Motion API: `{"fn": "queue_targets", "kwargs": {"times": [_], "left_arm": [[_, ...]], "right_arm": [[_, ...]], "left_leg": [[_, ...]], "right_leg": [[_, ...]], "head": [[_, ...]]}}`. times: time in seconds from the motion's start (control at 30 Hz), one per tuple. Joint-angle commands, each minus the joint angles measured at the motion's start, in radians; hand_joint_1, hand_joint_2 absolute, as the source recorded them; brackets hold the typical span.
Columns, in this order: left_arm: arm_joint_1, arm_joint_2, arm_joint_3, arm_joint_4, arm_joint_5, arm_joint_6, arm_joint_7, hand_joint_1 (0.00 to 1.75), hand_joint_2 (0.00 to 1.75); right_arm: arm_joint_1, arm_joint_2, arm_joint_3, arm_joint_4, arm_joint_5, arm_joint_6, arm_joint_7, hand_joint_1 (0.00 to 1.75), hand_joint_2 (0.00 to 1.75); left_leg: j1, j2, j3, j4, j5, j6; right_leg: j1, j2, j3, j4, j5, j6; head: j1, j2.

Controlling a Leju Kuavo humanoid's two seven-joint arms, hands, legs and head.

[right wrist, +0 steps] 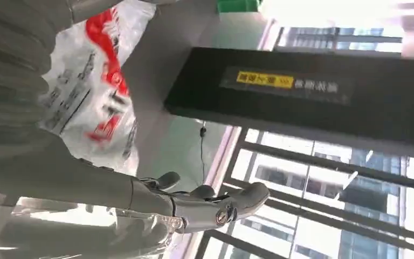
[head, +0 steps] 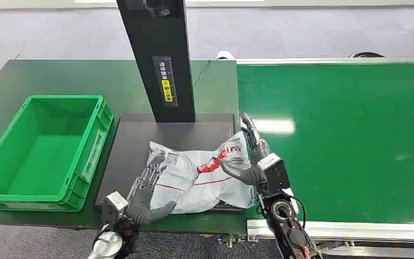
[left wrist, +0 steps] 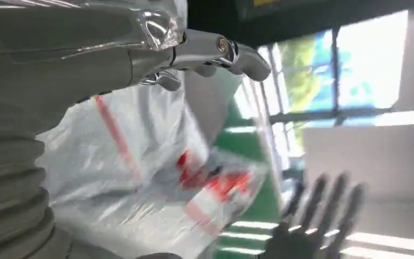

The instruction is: Moved the parcel from conveyor to table for the left to box.

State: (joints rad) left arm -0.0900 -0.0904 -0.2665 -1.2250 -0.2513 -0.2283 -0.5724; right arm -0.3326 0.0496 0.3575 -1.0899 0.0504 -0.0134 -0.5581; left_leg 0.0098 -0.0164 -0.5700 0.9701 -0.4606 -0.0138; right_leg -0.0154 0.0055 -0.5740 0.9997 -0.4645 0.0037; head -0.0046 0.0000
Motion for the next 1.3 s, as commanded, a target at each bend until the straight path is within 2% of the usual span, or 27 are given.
{"fn": "queue_targets", "kwargs": {"times": [0.03,0.23,0.47,0.57,0.7,0.73,0.77,0.8,1.3], "left_arm": [[-0.066,0.028,-0.255,0.148,-0.515,0.244,0.169,0.0,1.75],[-0.083,0.043,-0.273,0.124,-0.594,0.215,0.226,0.0,1.75],[-0.132,0.006,-0.326,0.276,-0.731,0.15,0.355,0.0,1.75],[-0.142,-0.011,-0.3,0.316,-0.765,0.197,0.406,0.0,1.75],[-0.137,-0.024,-0.218,0.256,-0.729,0.222,0.418,0.0,1.75],[-0.132,-0.024,-0.207,0.243,-0.725,0.222,0.418,0.31,1.75],[-0.128,-0.025,-0.197,0.234,-0.719,0.223,0.416,1.29,1.75],[-0.121,-0.024,-0.188,0.224,-0.713,0.232,0.408,1.47,1.75],[-0.118,-0.023,-0.188,0.223,-0.712,0.233,0.406,1.47,1.75]], "right_arm": [[0.019,0.032,-0.084,0.111,0.113,0.043,-0.002,0.0,1.75],[0.02,0.05,-0.062,0.13,0.158,0.058,0.014,0.0,1.75],[0.052,0.071,-0.074,0.12,0.21,0.067,0.034,0.0,1.75],[0.064,0.071,-0.089,0.104,0.223,0.068,0.041,0.0,1.75],[0.089,0.069,-0.108,0.075,0.234,0.069,0.049,0.0,1.75],[0.092,0.069,-0.112,0.07,0.236,0.07,0.051,0.0,1.75],[0.095,0.069,-0.114,0.067,0.237,0.07,0.052,0.0,1.75],[0.097,0.068,-0.114,0.065,0.238,0.072,0.053,0.0,1.75],[0.098,0.068,-0.114,0.064,0.238,0.072,0.053,0.0,1.75]], "left_leg": [[0.001,-0.003,0.003,-0.002,0.001,0.0],[0.001,0.0,0.002,-0.001,0.0,0.0],[0.0,-0.001,0.003,-0.002,0.0,0.001],[0.0,-0.001,0.003,-0.002,0.0,0.0],[0.001,0.0,0.005,-0.001,0.0,0.001],[0.0,0.0,0.005,-0.001,0.0,0.001],[0.0,0.0,0.006,-0.001,0.0,0.001],[0.0,0.001,0.005,-0.001,0.0,0.001],[0.0,0.003,0.01,-0.002,0.0,0.001]], "right_leg": [[0.001,-0.005,0.005,-0.003,0.0,-0.001],[0.001,-0.001,0.003,-0.002,0.0,-0.001],[0.0,-0.002,0.004,-0.002,0.0,0.0],[0.0,-0.002,0.004,-0.002,0.0,0.0],[0.001,-0.002,0.007,-0.003,0.001,0.0],[0.0,-0.001,0.007,-0.002,0.001,0.0],[0.0,-0.001,0.007,-0.001,0.0,0.0],[0.001,-0.001,0.007,-0.002,0.001,0.0],[0.001,0.001,0.012,-0.003,0.002,0.0]], "head": [[0.0,0.0],[0.0,0.0],[0.0,0.0],[0.0,0.0],[0.0,0.0],[0.0,0.0],[0.0,0.0],[0.0,0.0],[0.0,0.0]]}}
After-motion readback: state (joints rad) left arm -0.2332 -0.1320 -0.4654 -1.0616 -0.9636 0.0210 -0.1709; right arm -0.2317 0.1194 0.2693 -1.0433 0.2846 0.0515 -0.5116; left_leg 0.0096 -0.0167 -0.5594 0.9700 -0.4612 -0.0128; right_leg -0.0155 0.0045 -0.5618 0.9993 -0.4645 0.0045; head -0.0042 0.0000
